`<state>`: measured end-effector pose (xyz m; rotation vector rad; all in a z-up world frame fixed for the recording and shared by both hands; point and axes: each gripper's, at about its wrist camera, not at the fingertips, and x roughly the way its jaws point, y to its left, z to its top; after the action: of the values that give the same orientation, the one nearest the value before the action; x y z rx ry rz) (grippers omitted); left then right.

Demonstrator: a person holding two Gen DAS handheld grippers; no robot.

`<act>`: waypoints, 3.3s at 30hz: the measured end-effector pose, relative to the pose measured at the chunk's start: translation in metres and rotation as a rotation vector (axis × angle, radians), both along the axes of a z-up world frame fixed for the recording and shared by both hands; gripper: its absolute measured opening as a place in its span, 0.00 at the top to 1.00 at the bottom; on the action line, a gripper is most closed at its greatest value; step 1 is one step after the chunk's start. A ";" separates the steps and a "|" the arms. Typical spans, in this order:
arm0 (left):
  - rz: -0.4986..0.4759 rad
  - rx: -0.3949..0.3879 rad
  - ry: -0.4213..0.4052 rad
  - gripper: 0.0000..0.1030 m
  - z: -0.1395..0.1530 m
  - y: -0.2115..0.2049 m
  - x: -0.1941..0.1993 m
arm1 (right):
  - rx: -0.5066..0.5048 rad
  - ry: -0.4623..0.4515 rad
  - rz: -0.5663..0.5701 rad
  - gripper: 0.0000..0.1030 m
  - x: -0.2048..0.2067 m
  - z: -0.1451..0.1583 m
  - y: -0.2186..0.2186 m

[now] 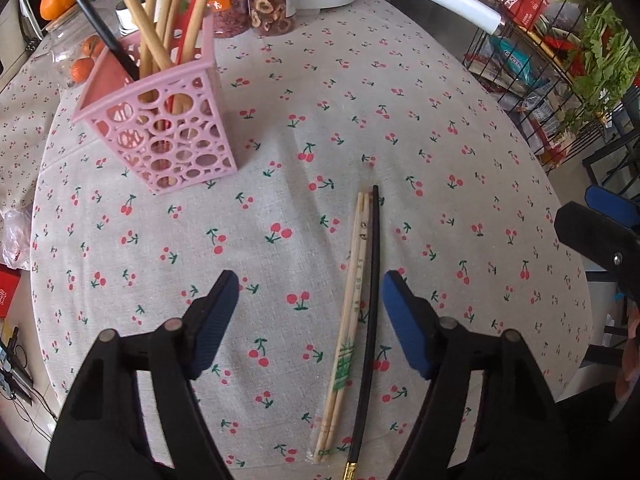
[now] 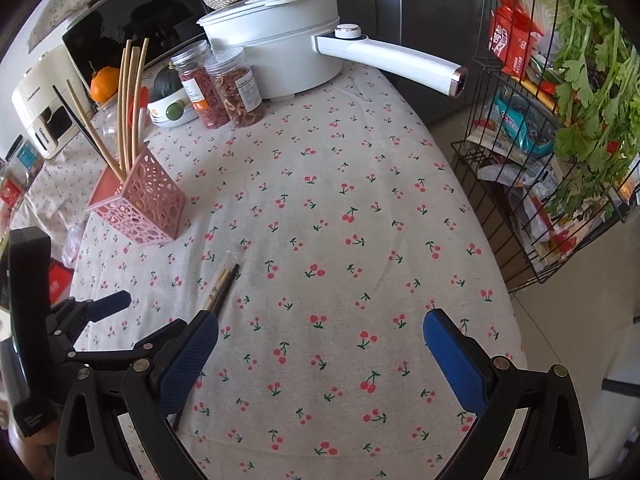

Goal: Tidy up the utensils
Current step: 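Close the left gripper on the plastic-wrapped disposable chopsticks, then grasp the black chopstick with the right gripper while the left lifts the wrapped chopsticks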

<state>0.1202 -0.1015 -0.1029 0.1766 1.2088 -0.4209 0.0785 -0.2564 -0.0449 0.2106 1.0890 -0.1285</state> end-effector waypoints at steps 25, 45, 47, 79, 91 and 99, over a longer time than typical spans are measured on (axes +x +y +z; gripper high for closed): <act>0.031 -0.070 0.062 0.89 -0.007 0.009 0.005 | 0.038 0.038 -0.017 0.00 0.003 -0.008 -0.006; 0.065 -0.103 0.077 0.59 -0.009 0.034 0.009 | 0.106 0.145 0.009 0.00 0.017 -0.036 0.020; 0.080 -0.080 0.087 0.63 -0.020 0.029 0.010 | 0.106 0.159 0.009 0.00 0.017 -0.039 0.020; 0.132 -0.331 -0.177 0.97 0.075 0.159 -0.032 | -0.083 0.148 0.202 0.79 0.042 -0.078 0.126; 0.113 -0.305 0.041 0.65 0.021 0.123 0.001 | 0.052 0.110 0.149 0.93 0.041 -0.061 0.095; 0.094 -0.151 0.103 0.68 -0.020 0.086 0.016 | 0.099 0.089 0.168 0.93 0.026 -0.049 0.084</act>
<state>0.1363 -0.0158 -0.1226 -0.0321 1.2759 -0.4413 0.1046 -0.1728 -0.0938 0.2029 1.1982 0.0669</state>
